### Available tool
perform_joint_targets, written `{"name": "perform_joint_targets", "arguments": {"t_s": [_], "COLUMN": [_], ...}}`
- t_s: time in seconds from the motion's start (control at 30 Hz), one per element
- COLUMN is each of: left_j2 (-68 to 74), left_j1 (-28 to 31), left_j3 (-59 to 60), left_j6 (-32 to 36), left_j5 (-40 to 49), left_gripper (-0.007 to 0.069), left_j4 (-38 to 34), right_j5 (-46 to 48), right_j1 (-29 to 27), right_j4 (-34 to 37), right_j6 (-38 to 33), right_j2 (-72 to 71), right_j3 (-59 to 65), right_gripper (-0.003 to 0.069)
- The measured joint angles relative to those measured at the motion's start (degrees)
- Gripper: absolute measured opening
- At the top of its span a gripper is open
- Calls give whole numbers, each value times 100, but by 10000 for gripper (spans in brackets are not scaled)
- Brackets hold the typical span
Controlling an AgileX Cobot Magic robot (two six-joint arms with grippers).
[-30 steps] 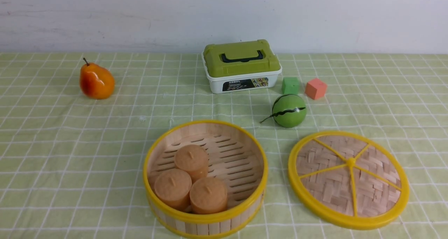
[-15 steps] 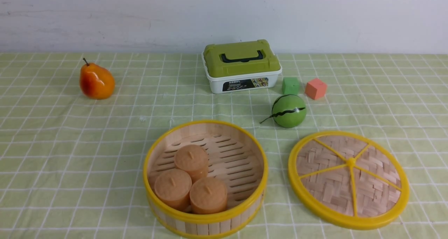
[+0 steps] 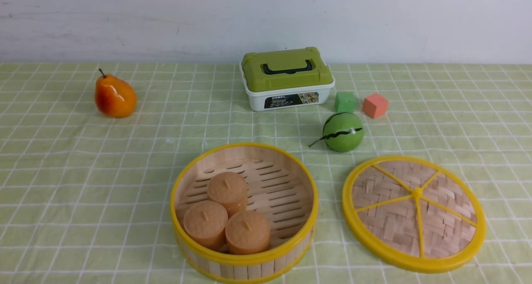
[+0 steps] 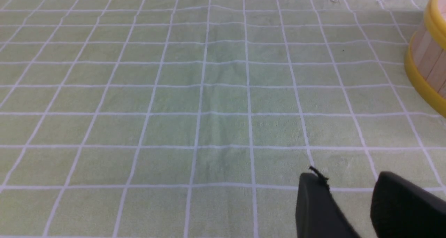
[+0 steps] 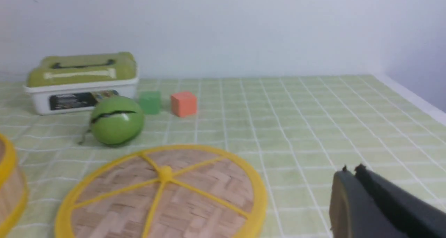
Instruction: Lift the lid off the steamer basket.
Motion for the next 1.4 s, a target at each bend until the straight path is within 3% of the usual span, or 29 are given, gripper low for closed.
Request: {"name": "perform_joint_targets", "arguments": {"t_s": [0.27, 0.47, 0.63, 1.4], "left_j2": [0, 0, 0, 0], "left_j1": [0, 0, 0, 0], "left_j3": [0, 0, 0, 0], "left_j6": [0, 0, 0, 0], "left_j5": [0, 0, 0, 0], "left_gripper": [239, 239, 239, 239], "left_j4": [0, 0, 0, 0], "right_j5": [1173, 1273, 1365, 1422], "right_j1": [-52, 120, 623, 667], "right_j4": [-92, -18, -12, -11], "right_j6": [427, 376, 369, 353], "right_j2": [-19, -19, -19, -19], "right_j3": [-4, -22, -41, -50], "right_gripper": [-6, 3, 10, 41]}}
